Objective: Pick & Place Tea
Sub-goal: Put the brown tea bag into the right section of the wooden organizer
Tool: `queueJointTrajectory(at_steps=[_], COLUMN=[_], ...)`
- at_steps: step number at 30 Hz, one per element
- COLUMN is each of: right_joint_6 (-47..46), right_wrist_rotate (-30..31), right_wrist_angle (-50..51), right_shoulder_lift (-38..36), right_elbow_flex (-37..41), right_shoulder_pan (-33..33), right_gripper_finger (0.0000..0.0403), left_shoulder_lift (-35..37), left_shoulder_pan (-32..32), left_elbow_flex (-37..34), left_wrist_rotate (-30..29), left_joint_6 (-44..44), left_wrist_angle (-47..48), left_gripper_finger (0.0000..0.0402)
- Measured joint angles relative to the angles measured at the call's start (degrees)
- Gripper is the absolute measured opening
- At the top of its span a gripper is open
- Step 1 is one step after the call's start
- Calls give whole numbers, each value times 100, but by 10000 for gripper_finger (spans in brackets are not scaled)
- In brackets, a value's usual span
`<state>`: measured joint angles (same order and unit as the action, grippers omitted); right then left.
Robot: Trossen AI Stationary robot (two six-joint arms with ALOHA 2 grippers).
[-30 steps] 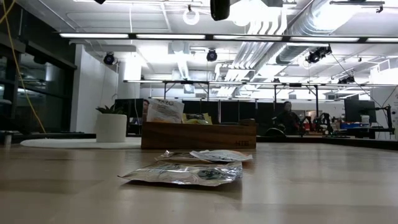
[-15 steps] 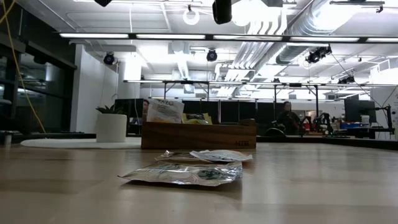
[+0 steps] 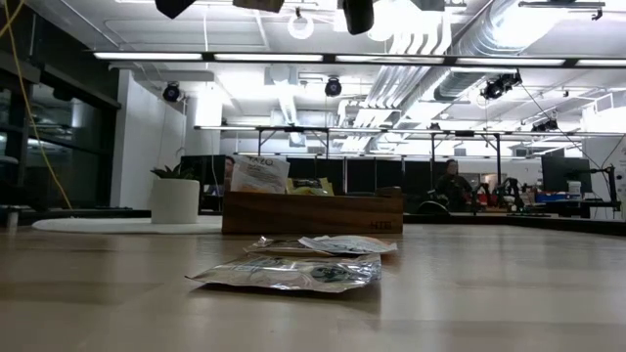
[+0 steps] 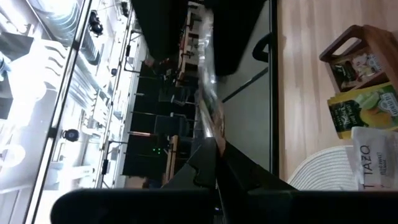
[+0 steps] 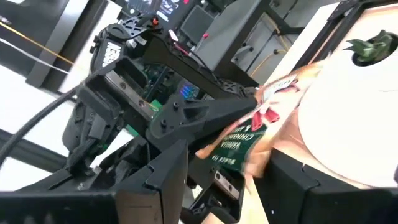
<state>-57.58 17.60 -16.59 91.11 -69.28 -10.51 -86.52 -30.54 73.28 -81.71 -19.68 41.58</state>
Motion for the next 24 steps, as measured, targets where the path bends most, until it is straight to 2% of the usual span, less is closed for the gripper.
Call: queueJointTrajectory(at_steps=[7, 16, 20, 24], right_joint_6=[73, 260, 528, 639], right_wrist_rotate=[596, 1193, 1262, 1298], right_wrist_angle=[95, 104, 106, 162], right_shoulder_lift=[0, 0, 0, 2], right_elbow_flex=[0, 1, 0, 0], right_shoulder_pan=[-111, -307, -380, -419], right_gripper_finger=[151, 60, 12, 4], left_shoulder_lift=[0, 0, 0, 0], left_shoulder_pan=[-20, -18, -18, -18], left_elbow_flex=[0, 0, 0, 0], left_wrist_rotate=[4, 6, 12, 41], left_joint_6=[2, 2, 2, 2], left_wrist_angle=[-2, -9, -20, -26], left_gripper_finger=[0, 0, 0, 0])
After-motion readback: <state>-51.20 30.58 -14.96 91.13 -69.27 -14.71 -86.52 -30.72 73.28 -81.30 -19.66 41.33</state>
